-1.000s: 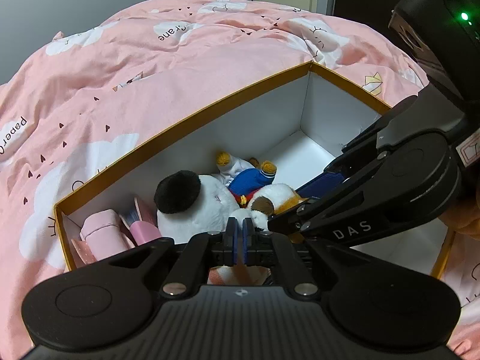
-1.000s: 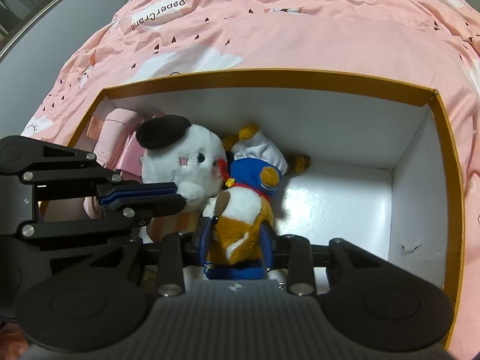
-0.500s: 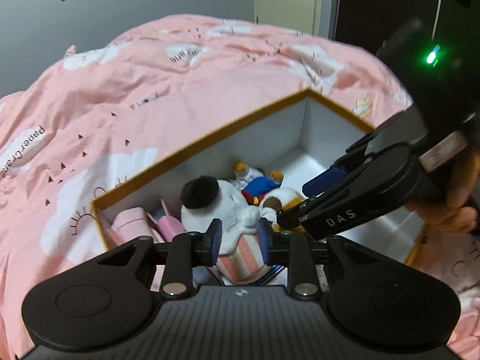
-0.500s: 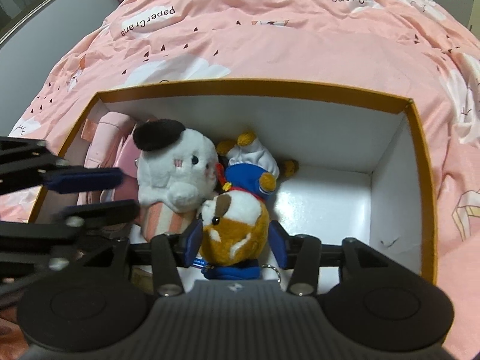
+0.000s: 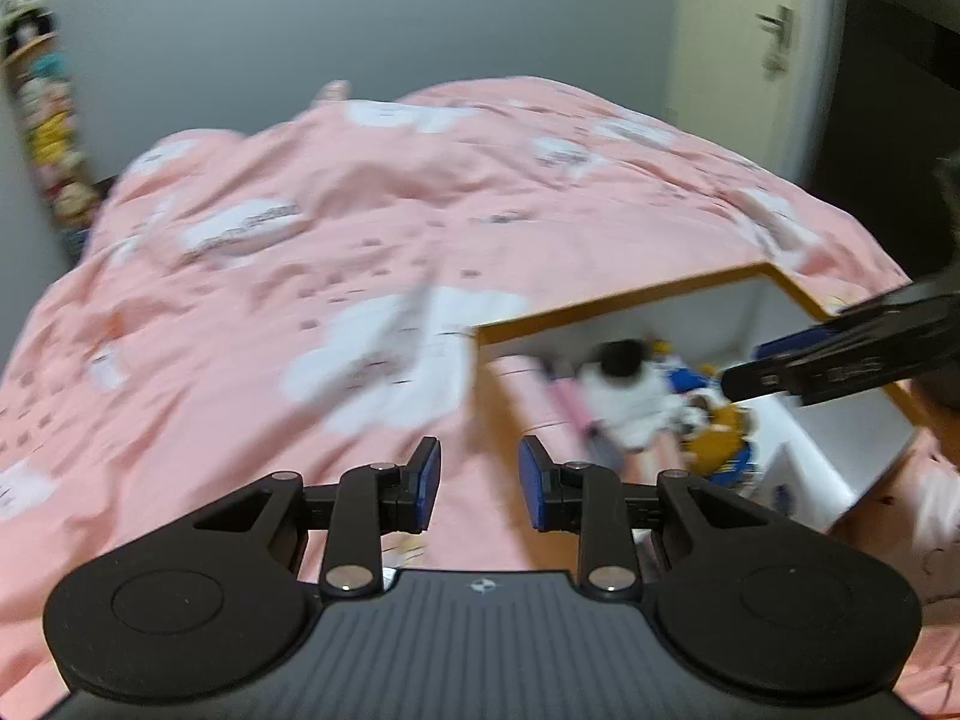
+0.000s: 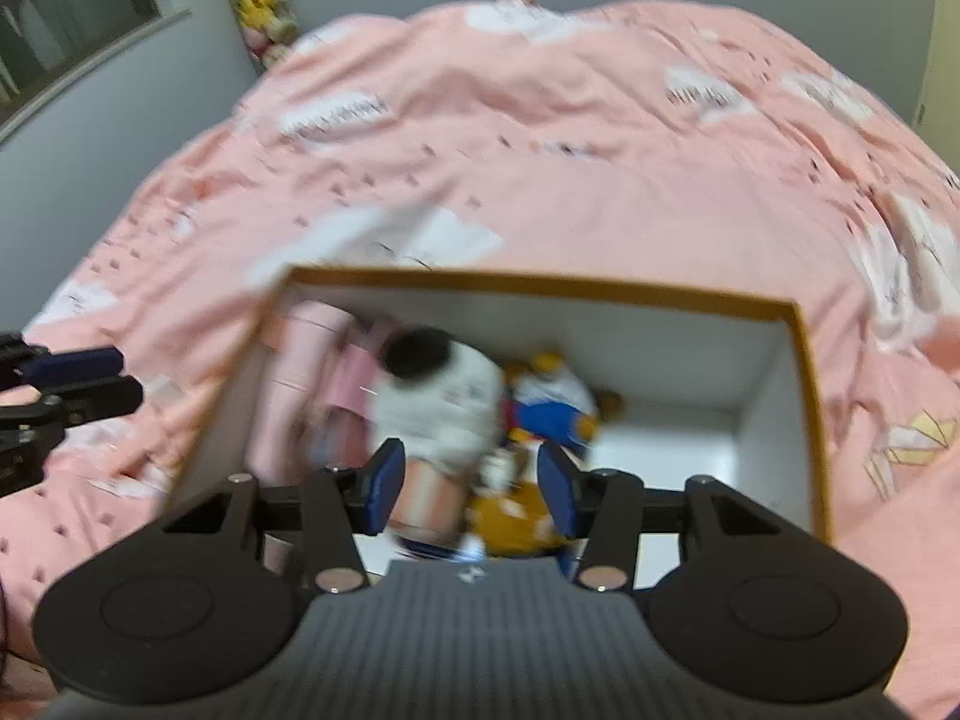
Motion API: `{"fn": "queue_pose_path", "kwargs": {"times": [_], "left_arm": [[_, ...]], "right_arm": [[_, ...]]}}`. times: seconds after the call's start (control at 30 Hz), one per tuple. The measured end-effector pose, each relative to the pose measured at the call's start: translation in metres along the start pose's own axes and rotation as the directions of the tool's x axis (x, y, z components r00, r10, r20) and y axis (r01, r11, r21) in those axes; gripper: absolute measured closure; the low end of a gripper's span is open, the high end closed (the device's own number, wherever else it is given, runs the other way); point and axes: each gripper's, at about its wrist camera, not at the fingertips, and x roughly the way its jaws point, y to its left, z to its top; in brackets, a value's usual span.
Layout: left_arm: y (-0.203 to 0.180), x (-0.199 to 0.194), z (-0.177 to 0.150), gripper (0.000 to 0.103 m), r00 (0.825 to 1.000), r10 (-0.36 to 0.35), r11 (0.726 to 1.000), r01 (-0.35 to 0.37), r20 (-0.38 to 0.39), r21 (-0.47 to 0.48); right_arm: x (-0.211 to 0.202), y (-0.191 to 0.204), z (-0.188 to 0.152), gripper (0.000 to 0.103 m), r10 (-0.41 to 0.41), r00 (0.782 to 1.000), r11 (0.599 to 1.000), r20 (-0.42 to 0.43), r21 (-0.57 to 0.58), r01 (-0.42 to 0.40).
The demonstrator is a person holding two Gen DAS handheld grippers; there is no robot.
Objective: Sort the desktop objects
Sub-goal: 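Withdraw both tools from the box toward the pink selfie stick and mirror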
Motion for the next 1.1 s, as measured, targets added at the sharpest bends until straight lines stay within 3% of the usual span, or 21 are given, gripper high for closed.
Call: {"fn": "queue_pose_path", "kwargs": {"times": [0.13, 0.27, 0.3, 0.37, 0.57, 0.73, 0.83, 0.9, 1.1], "left_arm": [[0.042, -0.023, -0.012, 0.070, 0.994, 0.104, 0.990, -0.102, 0.016, -0.095], [0.087, -0.036, -0.026, 0.070, 0.986, 0.162, 0.965, -0.164, -0.023, -0.206], [0.096, -0.038, -0.030, 0.070, 0.984, 0.172, 0.959, -0.176, -0.037, -0.221], [0.113, -0.042, -0.041, 0.070, 0.981, 0.188, 0.950, -0.196, -0.059, -0.243], [0.143, -0.037, -0.069, 0.066, 0.976, 0.180, 0.949, -0.206, -0.125, -0.237], [0.152, -0.021, -0.086, 0.065, 0.973, 0.162, 0.951, -0.198, -0.166, -0.236], [0.153, -0.007, -0.091, 0.063, 0.970, 0.156, 0.960, -0.193, -0.187, -0.201], [0.152, 0.002, -0.091, 0.056, 0.970, 0.147, 0.967, -0.182, -0.196, -0.178], [0.142, 0.042, -0.092, 0.054, 0.960, 0.090, 0.995, -0.095, -0.264, -0.005]], "right_arm": [[-0.011, 0.036, 0.004, 0.052, 0.059, 0.997, 0.998, 0.056, -0.033, -0.058], [-0.011, 0.080, 0.006, 0.053, 0.134, 0.988, 0.988, 0.078, -0.082, -0.128], [-0.005, 0.105, 0.005, 0.054, 0.170, 0.983, 0.981, 0.072, -0.105, -0.162], [0.000, 0.118, 0.005, 0.058, 0.189, 0.980, 0.976, 0.064, -0.119, -0.181], [0.042, 0.187, 0.000, 0.060, 0.271, 0.962, 0.953, -0.041, -0.127, -0.274], [0.106, 0.225, -0.016, 0.060, 0.174, 0.975, 0.980, -0.138, -0.075, -0.185], [0.124, 0.224, -0.019, 0.059, 0.137, 0.977, 0.988, -0.163, -0.050, -0.147], [0.140, 0.225, -0.021, 0.058, 0.102, 0.978, 0.993, -0.181, -0.040, -0.111], [0.171, 0.214, -0.024, 0.051, 0.016, 0.973, 1.000, -0.230, -0.007, -0.018]]}}
